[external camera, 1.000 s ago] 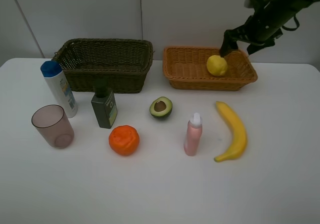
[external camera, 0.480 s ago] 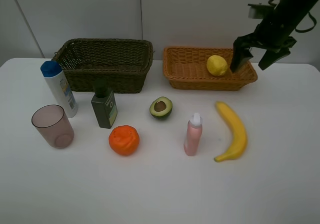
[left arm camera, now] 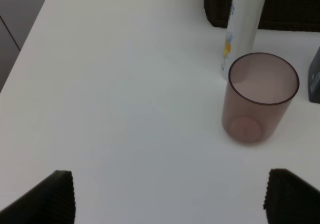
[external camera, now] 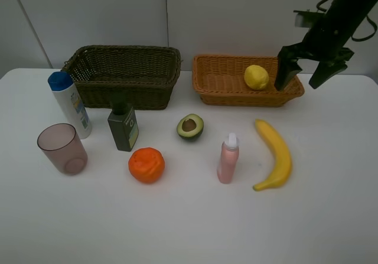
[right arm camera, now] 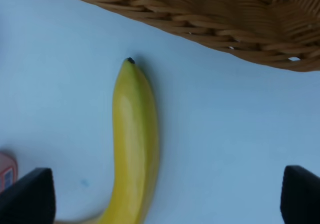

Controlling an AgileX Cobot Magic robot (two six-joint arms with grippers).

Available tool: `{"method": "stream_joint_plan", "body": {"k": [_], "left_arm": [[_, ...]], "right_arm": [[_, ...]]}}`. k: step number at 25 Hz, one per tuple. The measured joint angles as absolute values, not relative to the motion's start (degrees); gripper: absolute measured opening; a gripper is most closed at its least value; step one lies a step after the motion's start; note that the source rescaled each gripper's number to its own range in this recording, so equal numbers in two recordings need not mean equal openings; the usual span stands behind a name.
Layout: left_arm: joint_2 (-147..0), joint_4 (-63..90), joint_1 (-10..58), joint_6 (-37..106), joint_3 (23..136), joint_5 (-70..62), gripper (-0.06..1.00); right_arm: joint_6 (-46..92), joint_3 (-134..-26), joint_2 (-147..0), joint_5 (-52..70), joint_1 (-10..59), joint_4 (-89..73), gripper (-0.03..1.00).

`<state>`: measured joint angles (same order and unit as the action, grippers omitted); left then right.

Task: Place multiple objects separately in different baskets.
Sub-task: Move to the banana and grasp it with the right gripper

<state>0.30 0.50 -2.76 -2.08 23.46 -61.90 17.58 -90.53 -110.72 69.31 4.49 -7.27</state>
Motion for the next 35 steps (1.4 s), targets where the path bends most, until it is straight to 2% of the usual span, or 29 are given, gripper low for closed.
{"method": "stream_joint_plan", "body": {"k": [5, 11, 19, 24, 35], "left_arm": [[0.3, 0.5, -2.8, -2.1, 23.5, -61.9, 1.0], [0.3, 0.5, -2.8, -2.1, 23.5, -61.9, 1.0], [0.3, 0.5, -2.8, -2.1, 23.5, -61.9, 1.0], [0.3, 0.5, -2.8, -2.1, 23.5, -61.9, 1.0], [0.3, 0.5, -2.8, -2.1, 23.5, -61.9, 1.0]], "right_arm": [[17.5, -84.0, -109.5, 66.8, 4.5, -6.8, 0.91], [17.5, -72.0, -105.5, 57.6, 4.5, -5.8, 0.91], [17.5, -61.4, -103.5, 45.8, 6.7, -5.2, 0.91], [17.6, -58.8, -103.5, 39.8, 8.7, -5.2, 0.91], [17.3, -58.7, -107.6, 39.1, 8.8, -5.9, 0.91]]}}
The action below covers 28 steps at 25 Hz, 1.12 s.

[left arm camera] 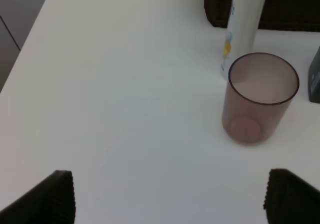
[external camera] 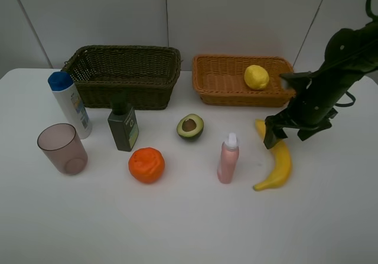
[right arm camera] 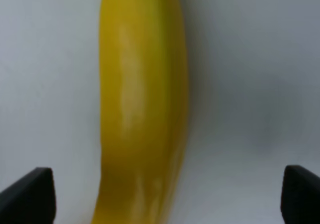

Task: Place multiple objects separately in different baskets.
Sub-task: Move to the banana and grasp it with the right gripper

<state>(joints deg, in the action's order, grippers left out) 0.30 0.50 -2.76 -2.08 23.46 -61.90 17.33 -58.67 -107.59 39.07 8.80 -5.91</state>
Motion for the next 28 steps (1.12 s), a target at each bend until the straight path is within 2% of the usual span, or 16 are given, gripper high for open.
{"method": "stream_joint_plan", "body": {"k": [21, 24, 28], "left_arm": [[0.3, 0.5, -2.8, -2.1, 23.5, -61.9, 1.0], [0.3, 0.5, -2.8, -2.1, 23.5, -61.9, 1.0], [0.3, 0.5, -2.8, -2.1, 23.5, -61.9, 1.0]], "right_arm": [[17.3, -58.7, -110.4, 37.5, 8.8, -6.1, 0.88], [17.3, -58.7, -110.4, 37.3, 8.8, -6.2, 0.85], [17.3, -58.7, -110.4, 37.3, 8.8, -6.2, 0.76]]}}
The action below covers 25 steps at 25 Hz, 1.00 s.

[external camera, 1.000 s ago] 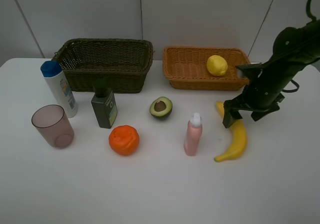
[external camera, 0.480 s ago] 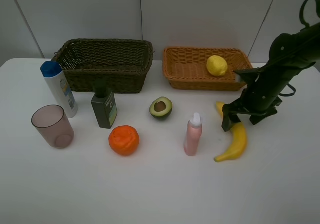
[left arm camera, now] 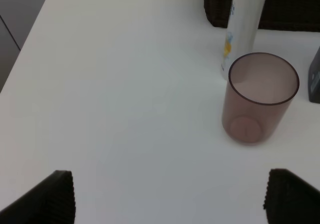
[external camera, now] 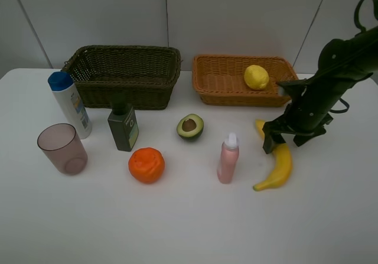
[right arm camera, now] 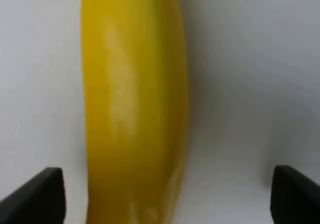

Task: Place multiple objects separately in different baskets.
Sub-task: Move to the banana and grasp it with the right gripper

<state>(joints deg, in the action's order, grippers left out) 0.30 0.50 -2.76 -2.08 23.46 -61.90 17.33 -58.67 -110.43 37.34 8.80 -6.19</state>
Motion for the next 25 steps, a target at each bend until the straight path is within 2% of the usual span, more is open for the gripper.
{"method": "stream_joint_plan", "body": {"k": [5, 14, 17, 25], "left_arm": [[0.3, 0.5, -2.8, -2.1, 23.5, -61.9, 1.0], [0.3, 0.5, -2.8, -2.1, 23.5, -61.9, 1.0], [0.3, 0.5, -2.8, -2.1, 23.5, -61.9, 1.0], [0.3, 0.5, -2.8, -2.1, 23.5, -61.9, 1.0]], "right_arm": [[17.3, -58.7, -110.4, 37.3, 8.8, -6.2, 0.55], [17.3, -58.7, -110.4, 37.3, 8.8, -6.3, 0.24], [17.3, -58.7, -110.4, 37.5, 8.8, -6.3, 0.05], [17.2, -58.7, -110.4, 37.5, 8.8, -6.3, 0.03]]}}
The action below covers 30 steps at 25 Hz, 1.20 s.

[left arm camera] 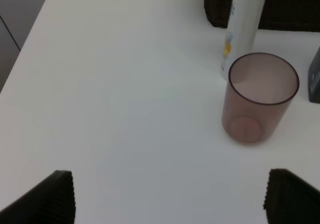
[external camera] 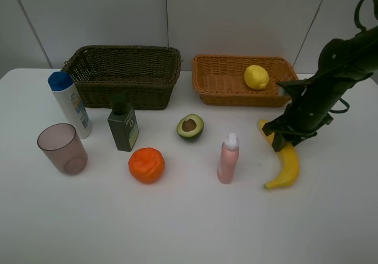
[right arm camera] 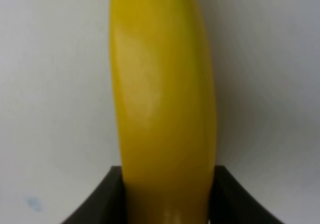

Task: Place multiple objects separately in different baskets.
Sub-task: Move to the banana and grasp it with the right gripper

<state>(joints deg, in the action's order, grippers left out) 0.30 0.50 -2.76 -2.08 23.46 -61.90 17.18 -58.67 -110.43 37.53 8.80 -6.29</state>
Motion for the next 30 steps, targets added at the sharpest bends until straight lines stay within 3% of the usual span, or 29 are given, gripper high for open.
{"method": "stream_joint_plan", "body": {"k": [19, 30], "left_arm": [[0.3, 0.5, -2.8, -2.1, 23.5, -61.9, 1.0], [0.3, 0.5, -2.8, -2.1, 23.5, -61.9, 1.0]], "right_arm": [[17.2, -58.7, -110.2, 40.2, 8.8, -5.7, 0.03], [17.2, -58.9, -105.0, 49.2, 8.8, -5.2, 0.03]]}}
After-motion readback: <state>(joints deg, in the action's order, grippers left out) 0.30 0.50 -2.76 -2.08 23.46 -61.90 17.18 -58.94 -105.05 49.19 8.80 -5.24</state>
